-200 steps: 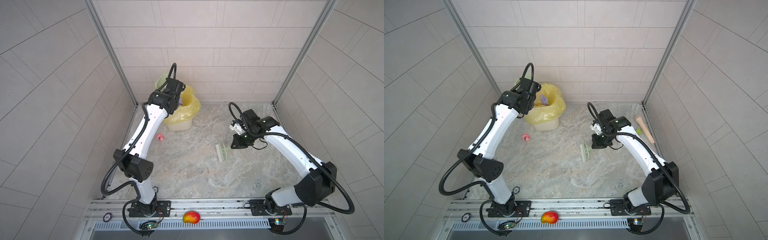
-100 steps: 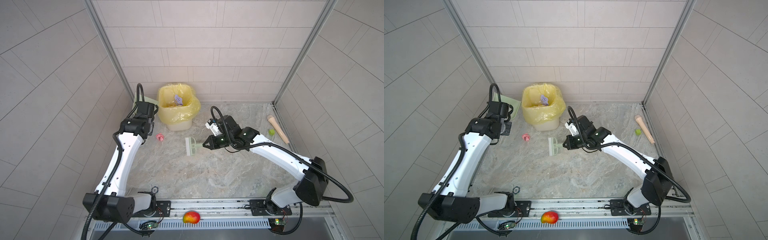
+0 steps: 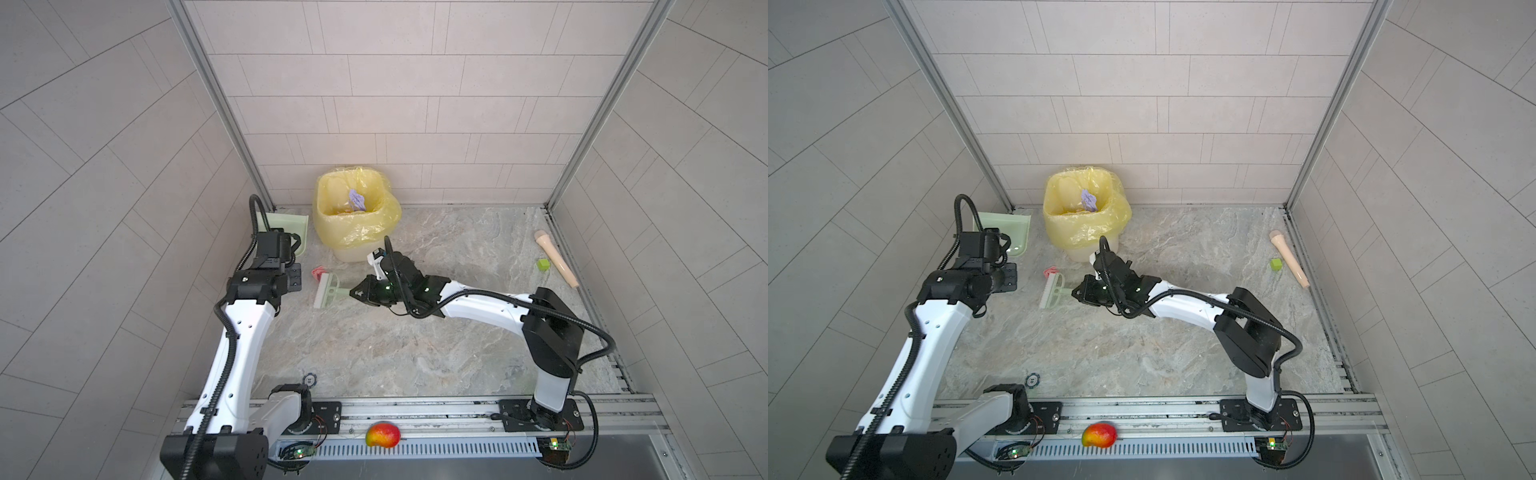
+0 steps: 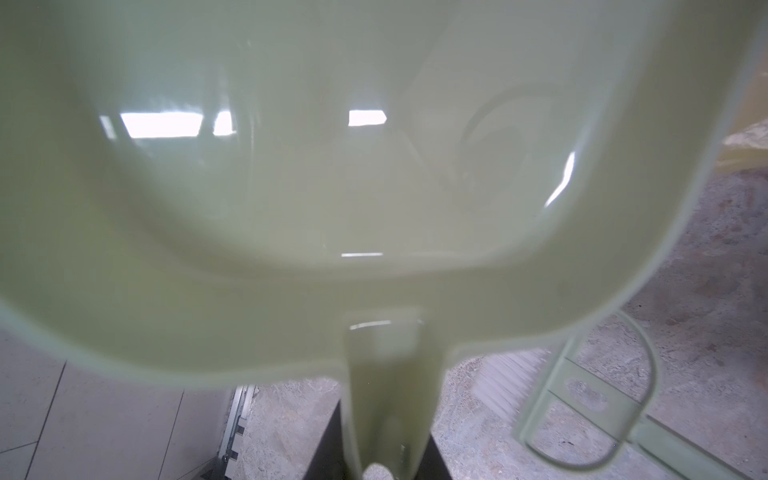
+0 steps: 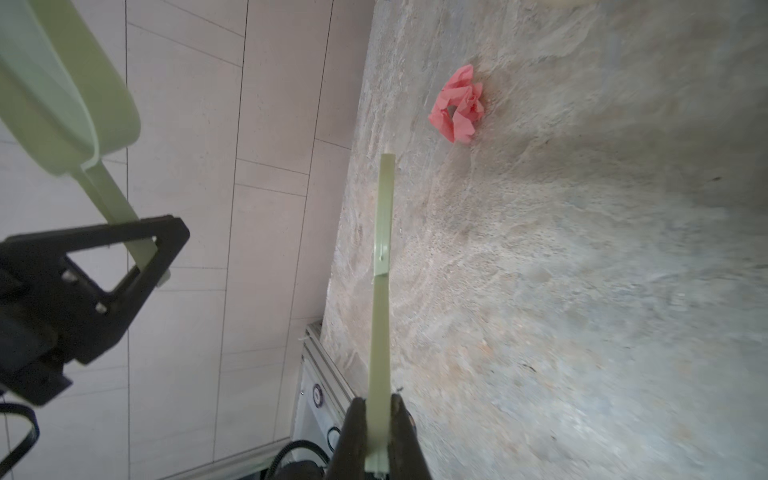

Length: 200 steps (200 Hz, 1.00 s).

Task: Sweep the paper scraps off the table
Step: 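Lower the dustpan while the right gripper moves the brush toward the pink scrap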

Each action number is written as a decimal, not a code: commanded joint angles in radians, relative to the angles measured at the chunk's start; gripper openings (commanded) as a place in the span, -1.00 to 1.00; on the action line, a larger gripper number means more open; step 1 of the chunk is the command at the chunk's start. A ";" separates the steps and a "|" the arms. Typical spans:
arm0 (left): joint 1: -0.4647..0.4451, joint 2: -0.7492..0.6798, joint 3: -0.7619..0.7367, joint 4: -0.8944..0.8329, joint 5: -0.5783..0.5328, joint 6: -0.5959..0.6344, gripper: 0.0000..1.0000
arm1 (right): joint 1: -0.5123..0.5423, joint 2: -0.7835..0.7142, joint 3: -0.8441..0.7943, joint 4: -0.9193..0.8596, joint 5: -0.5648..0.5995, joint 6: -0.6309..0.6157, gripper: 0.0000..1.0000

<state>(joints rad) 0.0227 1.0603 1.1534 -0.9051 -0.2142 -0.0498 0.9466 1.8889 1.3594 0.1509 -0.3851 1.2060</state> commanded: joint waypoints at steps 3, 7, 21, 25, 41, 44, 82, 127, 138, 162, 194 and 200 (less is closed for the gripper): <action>0.017 -0.035 -0.027 0.015 0.048 -0.026 -1.00 | 0.032 0.089 0.056 0.198 0.094 0.175 -1.00; 0.021 -0.038 -0.031 0.014 0.055 -0.027 -1.00 | 0.035 0.105 0.064 0.214 0.102 0.189 -1.00; 0.027 -0.055 -0.046 0.009 0.073 -0.032 -1.00 | 0.044 0.162 0.093 0.254 0.132 0.228 -1.00; 0.028 -0.061 -0.049 0.008 0.078 -0.033 -1.00 | 0.047 0.175 0.101 0.265 0.141 0.234 -1.00; 0.029 -0.086 -0.069 0.011 0.115 -0.053 -1.00 | 0.054 0.228 0.144 0.286 0.172 0.235 -1.00; 0.029 -0.092 -0.071 0.012 0.122 -0.057 -1.00 | 0.055 0.237 0.154 0.287 0.175 0.234 -1.00; 0.031 -0.117 -0.110 0.004 0.153 -0.067 -1.00 | 0.052 0.320 0.219 0.325 0.234 0.228 -1.00; 0.032 -0.130 -0.127 0.001 0.162 -0.065 -1.00 | 0.036 0.398 0.287 0.313 0.254 0.263 -1.00; 0.032 -0.129 -0.125 0.001 0.164 -0.063 -1.00 | 0.028 0.414 0.300 0.304 0.246 0.285 -1.00; 0.032 -0.131 -0.120 -0.003 0.166 -0.062 -1.00 | 0.017 0.430 0.301 0.317 0.250 0.309 -1.00; 0.033 -0.127 -0.112 -0.009 0.166 -0.060 -1.00 | 0.014 0.406 0.253 0.333 0.267 0.328 -1.00; 0.032 -0.126 -0.112 -0.010 0.169 -0.059 -1.00 | 0.014 0.399 0.237 0.341 0.272 0.335 -1.00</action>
<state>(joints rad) 0.0483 0.9459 1.0336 -0.9039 -0.0479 -0.0971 0.9627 2.3127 1.6341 0.4500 -0.1452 1.4906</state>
